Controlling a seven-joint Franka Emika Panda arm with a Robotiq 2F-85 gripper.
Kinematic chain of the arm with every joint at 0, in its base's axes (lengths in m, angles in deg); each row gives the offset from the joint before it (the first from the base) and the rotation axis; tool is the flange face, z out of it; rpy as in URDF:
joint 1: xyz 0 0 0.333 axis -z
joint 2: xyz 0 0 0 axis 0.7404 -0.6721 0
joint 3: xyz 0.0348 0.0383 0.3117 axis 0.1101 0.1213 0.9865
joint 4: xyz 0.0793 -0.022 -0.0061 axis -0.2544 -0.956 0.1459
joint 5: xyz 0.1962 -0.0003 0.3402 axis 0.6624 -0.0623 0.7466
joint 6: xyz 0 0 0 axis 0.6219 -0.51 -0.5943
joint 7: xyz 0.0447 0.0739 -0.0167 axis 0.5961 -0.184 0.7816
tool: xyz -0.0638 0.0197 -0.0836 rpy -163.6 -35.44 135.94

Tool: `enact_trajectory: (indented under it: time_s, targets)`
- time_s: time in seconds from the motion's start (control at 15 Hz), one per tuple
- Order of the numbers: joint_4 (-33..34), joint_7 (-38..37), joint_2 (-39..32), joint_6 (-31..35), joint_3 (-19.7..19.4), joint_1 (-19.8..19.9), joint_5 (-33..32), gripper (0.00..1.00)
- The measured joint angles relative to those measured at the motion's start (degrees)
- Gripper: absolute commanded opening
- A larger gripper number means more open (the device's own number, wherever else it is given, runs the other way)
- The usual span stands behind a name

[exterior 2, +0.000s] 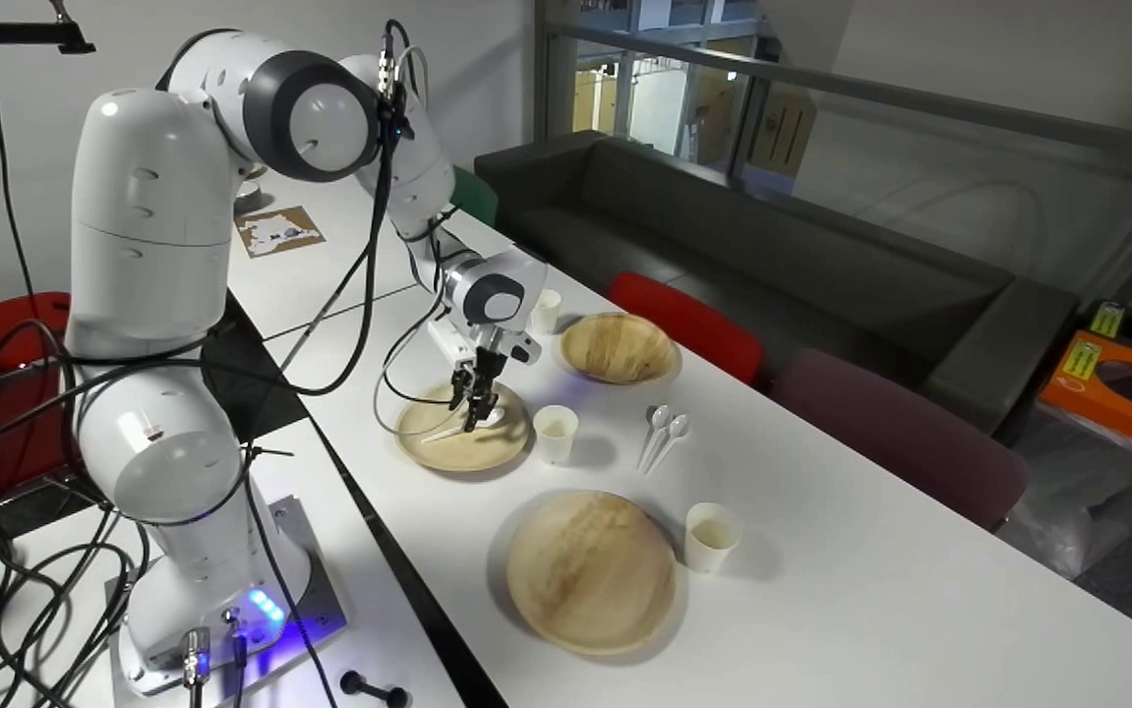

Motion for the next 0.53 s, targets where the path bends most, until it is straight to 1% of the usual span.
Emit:
enact_trajectory:
  time_s: [0.13,0.27,0.33,0.53]
  targets:
    - [0.0,0.0,0.0,0.0,0.0,0.0,-0.1,0.24]
    - [0.0,0.0,0.0,0.0,0.0,0.0,-0.2,0.1]
    - [0.0,0.0,0.0,0.0,0.0,0.0,-0.3,0.01]
    - [0.0,0.0,0.0,0.0,0.0,0.0,-0.4,0.0]
